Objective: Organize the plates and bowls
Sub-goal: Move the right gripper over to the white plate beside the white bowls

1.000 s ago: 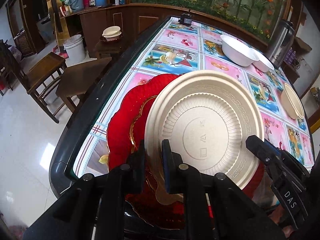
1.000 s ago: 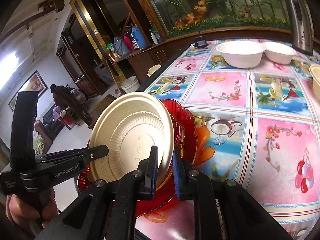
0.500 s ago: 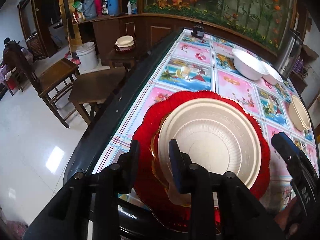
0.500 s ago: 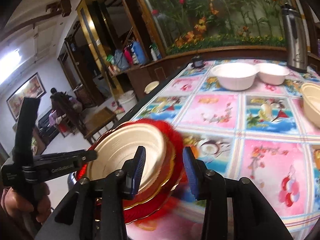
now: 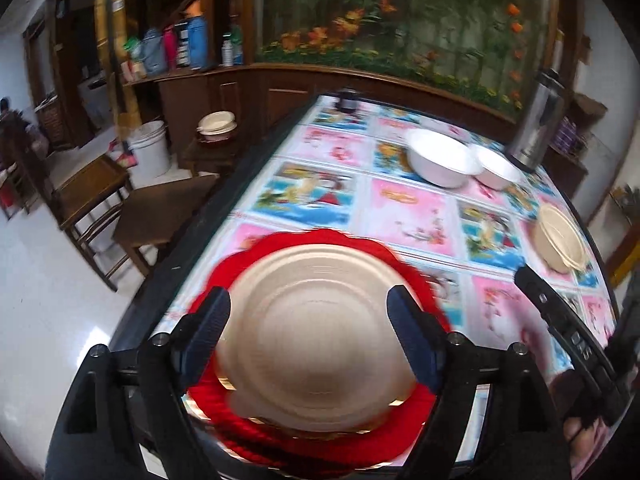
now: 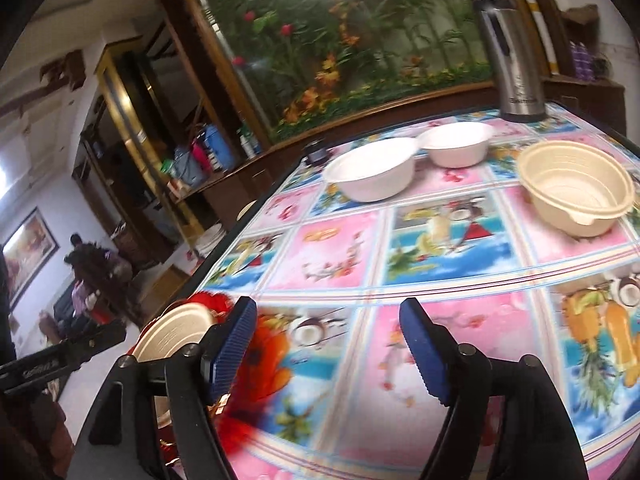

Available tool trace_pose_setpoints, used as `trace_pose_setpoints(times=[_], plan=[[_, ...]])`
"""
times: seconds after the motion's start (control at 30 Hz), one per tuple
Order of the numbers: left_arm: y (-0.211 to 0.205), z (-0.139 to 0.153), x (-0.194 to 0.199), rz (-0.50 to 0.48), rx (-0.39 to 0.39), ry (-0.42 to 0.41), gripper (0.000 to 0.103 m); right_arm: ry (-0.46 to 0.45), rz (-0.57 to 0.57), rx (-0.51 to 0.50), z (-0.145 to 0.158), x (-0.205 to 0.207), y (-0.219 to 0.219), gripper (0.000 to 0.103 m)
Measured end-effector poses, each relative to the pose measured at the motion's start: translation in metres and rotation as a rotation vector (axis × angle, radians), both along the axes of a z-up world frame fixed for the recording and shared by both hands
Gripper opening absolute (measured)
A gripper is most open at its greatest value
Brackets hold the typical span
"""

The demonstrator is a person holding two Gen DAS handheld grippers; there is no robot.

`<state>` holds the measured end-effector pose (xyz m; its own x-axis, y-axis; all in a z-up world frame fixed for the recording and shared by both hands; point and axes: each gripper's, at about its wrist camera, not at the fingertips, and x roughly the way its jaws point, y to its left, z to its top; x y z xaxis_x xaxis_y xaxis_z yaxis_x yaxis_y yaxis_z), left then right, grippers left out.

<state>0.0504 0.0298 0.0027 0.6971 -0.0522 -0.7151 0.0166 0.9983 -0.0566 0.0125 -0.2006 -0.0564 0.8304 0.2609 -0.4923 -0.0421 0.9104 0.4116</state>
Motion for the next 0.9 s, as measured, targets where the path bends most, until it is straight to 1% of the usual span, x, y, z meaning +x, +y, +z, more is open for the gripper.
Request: trace_pose_setpoints(times=[0.13, 0.33, 0.47, 0.53, 0.63, 0.73, 0.83, 0.9], plan=[[-0.035, 0.001, 0.000, -0.097, 0.000, 0.028, 0.081, 0.009, -0.066, 0.039, -0.002, -0.002, -0.033, 0.078], [-0.094, -0.006, -0.010, -0.254, 0.031, 0.074, 0.081, 0.000, -0.194, 0.081, -0.003, -0.014, -0.095, 0.081], [-0.135, -0.016, -0.017, -0.366, 0.084, 0.108, 0.081, -0.005, -0.276, 0.114, -0.005, -0.028, -0.139, 0.081], [-0.150, -0.020, -0.019, -0.399, 0.111, 0.119, 0.081, -0.005, -0.309, 0.128, -0.004, -0.035, -0.159, 0.083], [-0.169, -0.023, -0.018, -0.440, 0.132, 0.133, 0.081, -0.009, -0.334, 0.151, 0.004, -0.037, -0.181, 0.083], [-0.177, -0.021, -0.015, -0.462, 0.127, 0.140, 0.081, -0.032, -0.338, 0.191, 0.020, -0.028, -0.198, 0.084], [-0.175, -0.013, -0.008, -0.454, 0.112, 0.122, 0.081, -0.063, -0.305, 0.234, 0.042, -0.004, -0.203, 0.087], [-0.170, -0.010, -0.003, -0.439, 0.104, 0.113, 0.081, -0.067, -0.274, 0.258, 0.055, 0.022, -0.198, 0.089]])
